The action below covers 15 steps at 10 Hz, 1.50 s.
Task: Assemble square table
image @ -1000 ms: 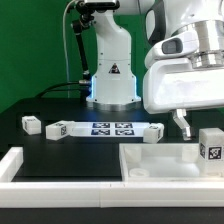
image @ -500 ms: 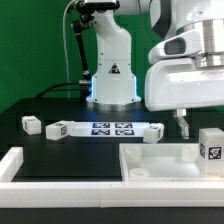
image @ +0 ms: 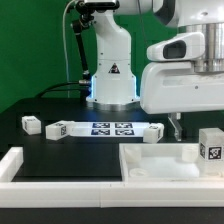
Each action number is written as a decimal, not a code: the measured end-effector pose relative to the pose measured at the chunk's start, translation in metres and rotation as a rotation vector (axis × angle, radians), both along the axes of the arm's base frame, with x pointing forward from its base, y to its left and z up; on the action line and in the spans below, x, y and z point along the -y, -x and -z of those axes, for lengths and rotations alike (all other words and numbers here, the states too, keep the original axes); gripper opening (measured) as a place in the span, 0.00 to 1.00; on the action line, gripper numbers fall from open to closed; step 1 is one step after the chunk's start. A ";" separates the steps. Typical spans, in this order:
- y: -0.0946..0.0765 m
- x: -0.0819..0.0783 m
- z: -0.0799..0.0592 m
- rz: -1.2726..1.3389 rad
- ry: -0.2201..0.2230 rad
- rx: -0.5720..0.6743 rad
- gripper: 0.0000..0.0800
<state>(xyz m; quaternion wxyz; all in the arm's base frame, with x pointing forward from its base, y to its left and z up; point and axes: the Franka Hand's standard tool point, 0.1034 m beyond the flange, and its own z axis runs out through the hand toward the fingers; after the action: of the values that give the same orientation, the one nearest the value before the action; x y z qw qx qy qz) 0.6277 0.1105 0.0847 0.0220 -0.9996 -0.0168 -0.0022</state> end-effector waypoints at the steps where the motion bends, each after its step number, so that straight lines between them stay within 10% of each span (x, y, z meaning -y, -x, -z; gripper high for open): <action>1: -0.003 -0.008 0.001 0.004 -0.007 0.020 0.81; 3: -0.005 -0.018 0.002 -0.006 -0.016 0.039 0.81; 7: -0.006 -0.012 0.002 0.014 -0.010 0.038 0.37; 15: -0.004 -0.002 0.006 0.805 -0.037 -0.012 0.37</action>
Offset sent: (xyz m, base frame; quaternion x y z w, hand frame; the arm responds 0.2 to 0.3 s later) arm 0.0000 0.0000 0.0000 0.0000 0.0000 0.0000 1.0000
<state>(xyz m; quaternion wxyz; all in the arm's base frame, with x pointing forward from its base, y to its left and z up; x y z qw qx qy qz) 0.6316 0.1124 0.0785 0.0374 -0.9258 0.3760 -0.0049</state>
